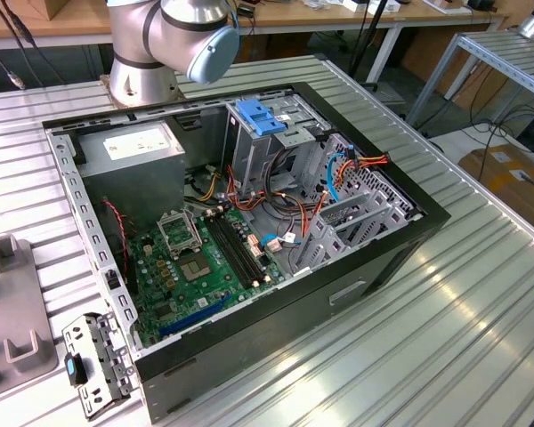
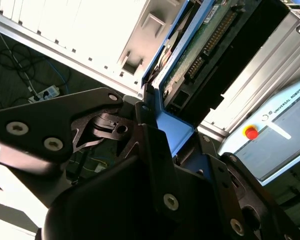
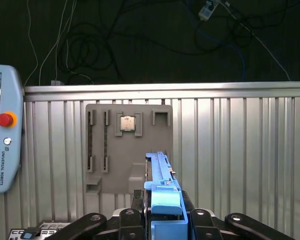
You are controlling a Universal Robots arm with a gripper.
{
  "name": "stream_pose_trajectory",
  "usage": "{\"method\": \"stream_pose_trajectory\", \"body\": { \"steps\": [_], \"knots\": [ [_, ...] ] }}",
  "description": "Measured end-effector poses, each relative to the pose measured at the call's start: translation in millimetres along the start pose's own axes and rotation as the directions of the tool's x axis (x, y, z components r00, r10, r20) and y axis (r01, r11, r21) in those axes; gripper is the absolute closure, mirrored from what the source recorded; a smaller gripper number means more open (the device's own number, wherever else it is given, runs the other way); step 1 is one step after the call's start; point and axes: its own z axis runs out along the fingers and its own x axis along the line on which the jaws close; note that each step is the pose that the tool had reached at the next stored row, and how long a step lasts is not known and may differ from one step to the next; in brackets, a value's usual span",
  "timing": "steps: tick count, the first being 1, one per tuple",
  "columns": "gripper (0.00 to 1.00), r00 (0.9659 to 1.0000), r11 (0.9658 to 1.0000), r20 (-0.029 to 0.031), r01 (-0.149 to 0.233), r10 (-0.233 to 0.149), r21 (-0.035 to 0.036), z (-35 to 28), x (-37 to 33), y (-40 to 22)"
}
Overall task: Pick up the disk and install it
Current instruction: 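Pick up the disk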
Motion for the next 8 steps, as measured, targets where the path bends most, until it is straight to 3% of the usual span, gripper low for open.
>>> {"method": "stream_pose_trajectory", "body": {
  "steps": [8],
  "knots": [
    [0.63, 1.0000, 1.0000, 0.0000, 0.000, 0.000, 0.0000, 0.2, -0.3, -10.7]
  ]
}}
